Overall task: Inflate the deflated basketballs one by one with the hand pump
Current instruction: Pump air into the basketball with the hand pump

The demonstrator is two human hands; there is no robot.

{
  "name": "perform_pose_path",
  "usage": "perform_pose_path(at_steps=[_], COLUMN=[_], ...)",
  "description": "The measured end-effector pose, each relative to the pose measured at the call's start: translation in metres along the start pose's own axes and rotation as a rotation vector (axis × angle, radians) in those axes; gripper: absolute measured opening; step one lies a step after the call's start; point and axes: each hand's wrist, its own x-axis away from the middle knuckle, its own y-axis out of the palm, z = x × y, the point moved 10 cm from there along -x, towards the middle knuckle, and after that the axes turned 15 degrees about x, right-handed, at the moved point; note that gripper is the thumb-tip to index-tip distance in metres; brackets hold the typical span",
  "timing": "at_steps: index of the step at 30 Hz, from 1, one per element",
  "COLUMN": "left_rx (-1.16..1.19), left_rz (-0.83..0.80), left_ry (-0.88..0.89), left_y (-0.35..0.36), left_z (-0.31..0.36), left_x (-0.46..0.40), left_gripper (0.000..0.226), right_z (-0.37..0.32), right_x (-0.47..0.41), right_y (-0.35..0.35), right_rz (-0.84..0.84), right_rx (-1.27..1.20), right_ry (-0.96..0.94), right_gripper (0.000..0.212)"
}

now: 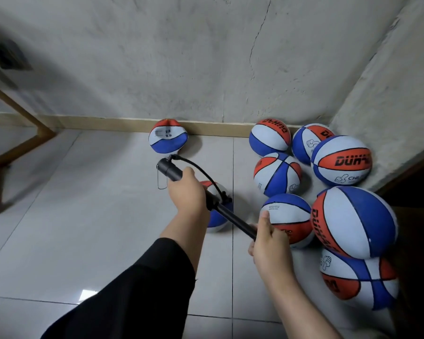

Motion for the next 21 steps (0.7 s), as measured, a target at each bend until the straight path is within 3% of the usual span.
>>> perform_pose_path(at_steps=[12,21], left_rx=[-0.023,-0.04], left_rz=[-0.068,-0.027], left_ry=[0.041,-0.009], left_y=[0.014,0.011], left_z=[-0.039,-0.006], left_x=[0.061,0.012], left_gripper=[0.01,0.011], right_z=[-0.006,-0.005], right_x=[-0.004,-0.001], right_y=[-0.006,0.001], right_rz=[0.026,-0.004], right_rx=[-0.024,-0.012], right_ry=[0.032,-0.002], right_gripper=[0.071,0.07])
